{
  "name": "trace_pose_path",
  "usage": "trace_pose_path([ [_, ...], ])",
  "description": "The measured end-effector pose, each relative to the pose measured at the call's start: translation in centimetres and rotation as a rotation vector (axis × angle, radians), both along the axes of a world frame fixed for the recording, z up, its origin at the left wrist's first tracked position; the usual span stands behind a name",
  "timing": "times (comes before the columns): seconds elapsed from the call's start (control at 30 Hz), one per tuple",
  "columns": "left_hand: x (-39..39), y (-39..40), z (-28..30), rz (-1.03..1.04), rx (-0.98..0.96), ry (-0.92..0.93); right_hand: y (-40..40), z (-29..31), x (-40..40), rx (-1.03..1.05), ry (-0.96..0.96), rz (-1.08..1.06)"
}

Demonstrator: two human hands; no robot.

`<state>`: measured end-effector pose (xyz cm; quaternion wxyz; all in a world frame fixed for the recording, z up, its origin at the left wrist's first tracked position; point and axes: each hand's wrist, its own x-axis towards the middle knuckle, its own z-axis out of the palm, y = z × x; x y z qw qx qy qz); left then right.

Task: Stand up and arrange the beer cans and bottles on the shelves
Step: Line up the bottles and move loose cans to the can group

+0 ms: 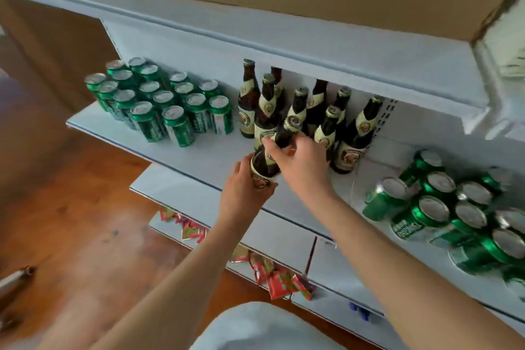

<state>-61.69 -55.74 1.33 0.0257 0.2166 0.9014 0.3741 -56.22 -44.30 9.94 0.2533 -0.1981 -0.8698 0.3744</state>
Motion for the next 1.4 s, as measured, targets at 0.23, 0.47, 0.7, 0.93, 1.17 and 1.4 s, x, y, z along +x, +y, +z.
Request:
trace_pose_path([
  [0.23,-8.3,-2.2,-2.8,0.082,0.058,-0.163,-2.3,-1.8,-10.2,-0.130,-0.254,0.146],
  [0.47,-13.7,-0.4,-3.6,0.034,0.162,-0.268,-0.1,-4.3,-8.5,-0.357,-0.239,-0.005],
  [0.7,-15.8,2.2,-3.6,0.045,0.050,-0.297,1.0,-5.9,-5.7,-0.413,-0.179,-0.130],
  [0.93,-3.8,2.3,0.9,0.041,0.301,0.131,2.6,-2.7,-0.5,-0.355,0.180,-0.365],
  [1.17,9.5,9.6,3.9,-0.802,0.283,0.059,9.0,2.0,11.5,0.009,0.364,-0.723],
  [1.4,21.9,18.6,5.3,-1.125,0.233,0.012,15.4,3.0,29.5,0.007,0.331,-1.118],
])
